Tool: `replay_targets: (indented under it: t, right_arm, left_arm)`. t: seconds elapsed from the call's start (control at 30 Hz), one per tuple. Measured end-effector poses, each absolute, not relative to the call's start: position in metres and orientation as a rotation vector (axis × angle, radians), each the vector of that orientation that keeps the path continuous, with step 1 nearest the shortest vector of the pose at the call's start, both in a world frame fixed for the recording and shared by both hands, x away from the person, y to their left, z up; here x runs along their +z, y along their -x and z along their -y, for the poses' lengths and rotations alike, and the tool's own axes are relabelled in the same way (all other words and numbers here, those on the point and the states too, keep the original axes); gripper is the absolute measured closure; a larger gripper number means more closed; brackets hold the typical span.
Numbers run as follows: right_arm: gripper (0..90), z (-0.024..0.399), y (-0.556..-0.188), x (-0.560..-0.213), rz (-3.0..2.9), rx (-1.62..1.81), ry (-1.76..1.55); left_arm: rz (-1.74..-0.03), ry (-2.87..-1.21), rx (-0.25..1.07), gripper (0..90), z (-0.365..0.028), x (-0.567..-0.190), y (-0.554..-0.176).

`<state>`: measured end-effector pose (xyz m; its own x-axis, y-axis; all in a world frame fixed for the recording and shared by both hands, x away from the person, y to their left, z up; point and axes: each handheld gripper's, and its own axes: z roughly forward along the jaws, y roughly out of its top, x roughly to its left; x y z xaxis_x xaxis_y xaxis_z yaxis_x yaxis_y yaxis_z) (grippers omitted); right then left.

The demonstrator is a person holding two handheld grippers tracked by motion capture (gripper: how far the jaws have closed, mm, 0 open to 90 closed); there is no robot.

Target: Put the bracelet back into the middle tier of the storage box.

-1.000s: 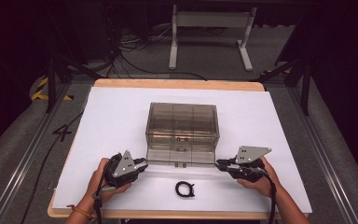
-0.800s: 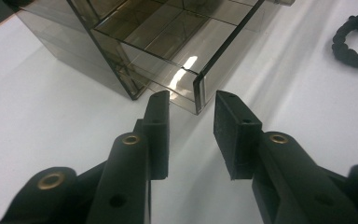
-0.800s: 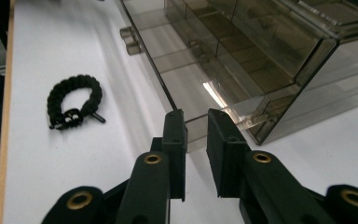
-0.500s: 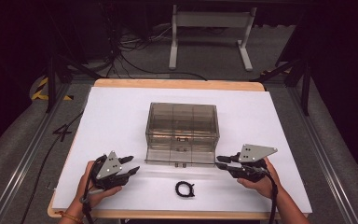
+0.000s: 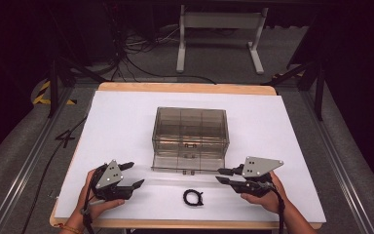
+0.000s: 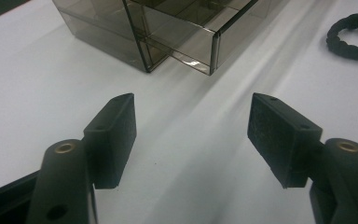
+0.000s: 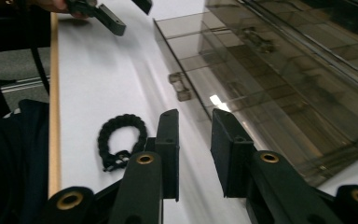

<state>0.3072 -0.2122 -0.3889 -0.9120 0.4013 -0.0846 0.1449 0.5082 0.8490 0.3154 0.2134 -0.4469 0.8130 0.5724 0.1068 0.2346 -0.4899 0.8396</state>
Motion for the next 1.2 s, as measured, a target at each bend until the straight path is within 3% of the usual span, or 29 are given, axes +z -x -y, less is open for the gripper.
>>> replay_targets:
  t: [0.33,1.2]
  right_arm:
    - [72.0,0.182,-0.294,-0.399,-2.580,1.376,-0.358]
    - [75.8,0.132,-0.285,-0.444,-2.784,1.189,-0.220]
  left_arm:
    - [-0.633,-2.089,0.481,17.5,-0.213,-0.454,-0.316]
    - [-0.644,-2.103,0.457,14.2,-0.212,-0.458,-0.318]
